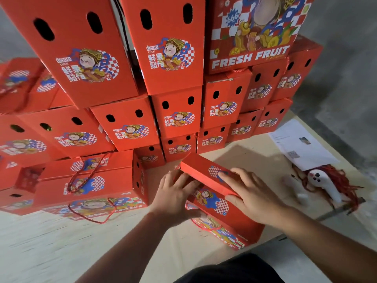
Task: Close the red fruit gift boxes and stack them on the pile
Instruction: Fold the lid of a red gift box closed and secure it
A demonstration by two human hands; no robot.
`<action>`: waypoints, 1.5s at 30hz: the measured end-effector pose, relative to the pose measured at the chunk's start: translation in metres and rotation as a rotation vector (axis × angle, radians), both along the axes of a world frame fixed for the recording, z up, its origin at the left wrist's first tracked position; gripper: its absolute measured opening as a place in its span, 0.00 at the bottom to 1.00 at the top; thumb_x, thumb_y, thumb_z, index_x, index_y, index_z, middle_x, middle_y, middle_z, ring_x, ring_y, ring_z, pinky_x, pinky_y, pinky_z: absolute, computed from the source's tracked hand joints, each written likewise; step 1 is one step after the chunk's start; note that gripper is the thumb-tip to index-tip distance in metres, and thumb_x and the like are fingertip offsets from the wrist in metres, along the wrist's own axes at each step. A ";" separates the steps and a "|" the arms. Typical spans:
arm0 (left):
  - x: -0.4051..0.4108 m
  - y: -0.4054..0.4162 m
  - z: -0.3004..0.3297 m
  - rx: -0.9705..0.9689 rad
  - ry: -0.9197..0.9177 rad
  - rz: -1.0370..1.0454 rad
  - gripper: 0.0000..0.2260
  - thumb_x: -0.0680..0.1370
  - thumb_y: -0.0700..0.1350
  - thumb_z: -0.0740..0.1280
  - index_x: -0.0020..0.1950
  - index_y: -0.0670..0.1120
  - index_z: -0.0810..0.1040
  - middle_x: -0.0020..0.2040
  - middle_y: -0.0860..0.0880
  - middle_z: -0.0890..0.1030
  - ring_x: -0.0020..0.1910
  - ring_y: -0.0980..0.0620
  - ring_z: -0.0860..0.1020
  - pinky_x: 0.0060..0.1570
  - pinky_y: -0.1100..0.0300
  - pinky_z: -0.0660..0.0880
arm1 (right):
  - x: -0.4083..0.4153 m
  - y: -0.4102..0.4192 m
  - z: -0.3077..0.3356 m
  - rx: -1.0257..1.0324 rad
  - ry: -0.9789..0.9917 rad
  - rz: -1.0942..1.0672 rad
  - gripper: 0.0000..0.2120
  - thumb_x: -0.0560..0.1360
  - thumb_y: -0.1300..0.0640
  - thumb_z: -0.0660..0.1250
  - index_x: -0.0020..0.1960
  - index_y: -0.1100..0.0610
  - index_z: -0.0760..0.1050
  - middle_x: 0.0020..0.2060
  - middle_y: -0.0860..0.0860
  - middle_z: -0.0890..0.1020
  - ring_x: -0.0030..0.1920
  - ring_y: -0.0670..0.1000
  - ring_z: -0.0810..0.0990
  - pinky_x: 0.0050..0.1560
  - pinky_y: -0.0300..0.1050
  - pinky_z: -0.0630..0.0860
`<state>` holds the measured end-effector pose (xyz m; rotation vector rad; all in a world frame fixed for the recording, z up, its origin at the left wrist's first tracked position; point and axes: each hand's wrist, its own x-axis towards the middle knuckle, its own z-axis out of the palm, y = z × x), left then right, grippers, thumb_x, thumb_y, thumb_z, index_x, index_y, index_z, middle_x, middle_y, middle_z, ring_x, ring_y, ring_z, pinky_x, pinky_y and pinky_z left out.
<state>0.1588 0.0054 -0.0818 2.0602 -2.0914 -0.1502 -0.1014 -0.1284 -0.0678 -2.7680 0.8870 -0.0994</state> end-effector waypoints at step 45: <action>-0.001 0.027 0.020 -0.393 0.172 0.214 0.21 0.83 0.61 0.62 0.73 0.52 0.74 0.70 0.53 0.73 0.66 0.46 0.70 0.63 0.51 0.66 | -0.003 -0.016 0.028 0.246 -0.184 -0.243 0.34 0.75 0.28 0.53 0.74 0.44 0.71 0.60 0.41 0.82 0.51 0.42 0.82 0.43 0.33 0.73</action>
